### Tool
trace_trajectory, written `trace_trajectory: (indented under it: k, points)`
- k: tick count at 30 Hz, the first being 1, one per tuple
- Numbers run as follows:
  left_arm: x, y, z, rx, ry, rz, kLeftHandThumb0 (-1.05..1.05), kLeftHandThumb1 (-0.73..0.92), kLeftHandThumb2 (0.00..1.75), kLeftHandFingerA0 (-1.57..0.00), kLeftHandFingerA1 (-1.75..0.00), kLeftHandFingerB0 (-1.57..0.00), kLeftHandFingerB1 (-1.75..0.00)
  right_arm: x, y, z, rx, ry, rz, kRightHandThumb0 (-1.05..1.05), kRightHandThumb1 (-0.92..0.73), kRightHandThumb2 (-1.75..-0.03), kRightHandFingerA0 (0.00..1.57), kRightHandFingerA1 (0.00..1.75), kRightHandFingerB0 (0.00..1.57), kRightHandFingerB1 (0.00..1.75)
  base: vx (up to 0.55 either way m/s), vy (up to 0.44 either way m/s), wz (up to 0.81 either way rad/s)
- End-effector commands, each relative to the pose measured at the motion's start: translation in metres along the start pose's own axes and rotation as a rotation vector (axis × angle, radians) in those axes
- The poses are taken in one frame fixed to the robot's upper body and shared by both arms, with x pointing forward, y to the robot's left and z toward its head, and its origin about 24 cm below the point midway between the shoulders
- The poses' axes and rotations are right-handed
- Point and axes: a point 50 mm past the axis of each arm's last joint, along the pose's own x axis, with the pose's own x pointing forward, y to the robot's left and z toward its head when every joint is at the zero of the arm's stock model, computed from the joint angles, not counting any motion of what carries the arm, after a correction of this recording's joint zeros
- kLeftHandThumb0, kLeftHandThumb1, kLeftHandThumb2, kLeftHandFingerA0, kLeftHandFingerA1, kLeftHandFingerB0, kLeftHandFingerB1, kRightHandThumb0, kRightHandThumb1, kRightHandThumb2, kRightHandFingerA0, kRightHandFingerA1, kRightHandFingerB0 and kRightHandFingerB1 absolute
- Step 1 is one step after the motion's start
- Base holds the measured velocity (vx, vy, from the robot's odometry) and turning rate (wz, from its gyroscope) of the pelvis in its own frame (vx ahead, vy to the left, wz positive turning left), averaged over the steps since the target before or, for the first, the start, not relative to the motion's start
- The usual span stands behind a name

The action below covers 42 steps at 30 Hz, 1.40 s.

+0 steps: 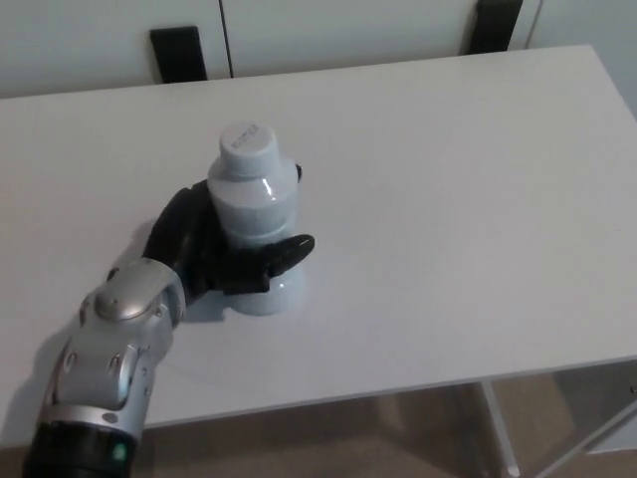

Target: The robot picks up a bottle from a person using its left hand and walk towards the table in frontand put the bottle on the table.

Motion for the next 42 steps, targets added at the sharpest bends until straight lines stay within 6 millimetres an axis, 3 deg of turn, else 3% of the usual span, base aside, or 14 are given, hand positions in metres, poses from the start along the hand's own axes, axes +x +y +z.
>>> trace_trajectory:
  k: [1,2,3,10,11,12,25,26,31,33,37,38,40,42]
  points:
    - [-0.005,-0.002,0.006,0.086,-0.01,-0.193,-0.73,0.41,0.75,0.0,0.0,0.0,0.0,-0.001,-0.002,-0.003,0.009,0.013,0.008,-0.45,-0.71,-0.6,0.6,0.43,0.52,0.37,-0.08,-0.106,0.01]
    - [-0.005,-0.002,0.006,0.078,-0.008,-0.209,-0.77,0.47,0.55,0.0,0.0,0.0,0.0,-0.001,-0.002,-0.003,0.004,0.015,0.008,-0.44,-0.71,-0.6,0.61,0.42,0.53,0.38,0.0,0.0,0.0]
    - [-0.006,-0.001,0.006,0.08,-0.005,-0.217,-0.77,0.42,0.68,0.0,0.0,0.0,-0.02,-0.001,-0.002,-0.003,0.002,0.016,0.009,-0.45,-0.71,-0.61,0.6,0.43,0.52,0.38,0.0,0.0,0.0]
    - [-0.016,0.006,0.006,0.053,0.027,-0.261,-0.83,0.46,0.56,0.0,0.0,0.0,0.0,-0.001,0.001,-0.005,0.004,0.014,0.022,-0.46,-0.71,-0.62,0.61,0.44,0.52,0.38,0.0,0.0,0.0]
    - [-0.019,0.008,0.004,0.051,0.025,-0.274,-0.8,0.36,0.76,0.0,0.0,0.0,0.0,-0.002,0.0,-0.005,-0.003,0.015,0.021,-0.46,-0.71,-0.62,0.61,0.43,0.51,0.38,0.0,0.0,0.0]
    - [-0.021,0.009,0.004,0.048,0.024,-0.28,-0.85,0.46,0.55,0.0,0.0,0.0,0.0,-0.003,0.0,-0.006,-0.006,0.015,0.02,-0.47,-0.71,-0.62,0.61,0.44,0.51,0.38,0.0,0.0,0.0]
    - [-0.061,0.061,0.0,0.081,0.058,-0.263,-0.77,0.47,0.55,0.0,0.0,0.0,0.0,-0.001,-0.004,-0.002,-0.007,0.011,0.021,-0.45,-0.72,-0.61,0.61,0.43,0.52,0.38,0.0,0.0,0.0]
    - [-0.067,0.066,-0.002,0.075,0.054,-0.257,-0.77,0.47,0.84,0.0,-0.05,0.0,0.0,-0.001,-0.004,-0.002,-0.003,0.009,0.019,-0.44,-0.71,-0.61,0.6,0.43,0.53,0.39,0.0,0.0,0.0]
    - [-0.11,0.079,-0.015,0.086,0.009,-0.183,-0.74,0.45,0.83,0.0,-0.04,0.0,-0.08,0.002,-0.008,0.005,0.006,0.002,0.006,-0.44,-0.7,-0.61,0.61,0.43,0.54,0.39,0.0,0.0,0.0]
    - [-0.135,0.077,-0.034,0.031,-0.01,-0.119,-0.64,0.36,0.69,0.0,-0.1,0.0,-0.08,0.002,-0.009,0.006,0.016,0.006,0.01,-0.43,-0.7,-0.61,0.59,0.43,0.53,0.39,0.0,0.0,0.0]
    - [-0.176,0.065,-0.068,-0.066,0.01,0.003,-0.49,0.32,0.74,-0.01,-0.43,0.0,-0.24,0.002,-0.006,0.003,0.0,0.016,0.02,-0.44,-0.7,-0.61,0.61,0.43,0.52,0.39,0.0,0.0,0.0]
    - [-0.189,0.061,-0.079,-0.102,0.012,0.024,-0.37,0.53,0.56,-0.3,-0.43,-0.21,-0.29,0.002,-0.004,0.001,0.003,0.02,0.023,-0.44,-0.69,-0.61,0.62,0.44,0.52,0.39,0.0,0.0,0.0]
    - [-0.228,0.046,-0.108,-0.155,0.049,0.059,-0.41,0.51,0.55,-0.47,-0.46,-0.33,-0.35,0.0,0.002,-0.006,0.008,0.041,0.033,-0.44,-0.7,-0.61,0.61,0.44,0.52,0.38,0.0,0.0,0.0]
    - [-0.252,0.034,-0.117,-0.15,0.087,0.041,-0.43,0.48,0.54,-0.46,-0.47,-0.35,-0.35,-0.003,0.008,-0.015,0.011,0.06,0.044,-0.45,-0.7,-0.59,0.6,0.43,0.52,0.37,0.0,0.0,0.0]
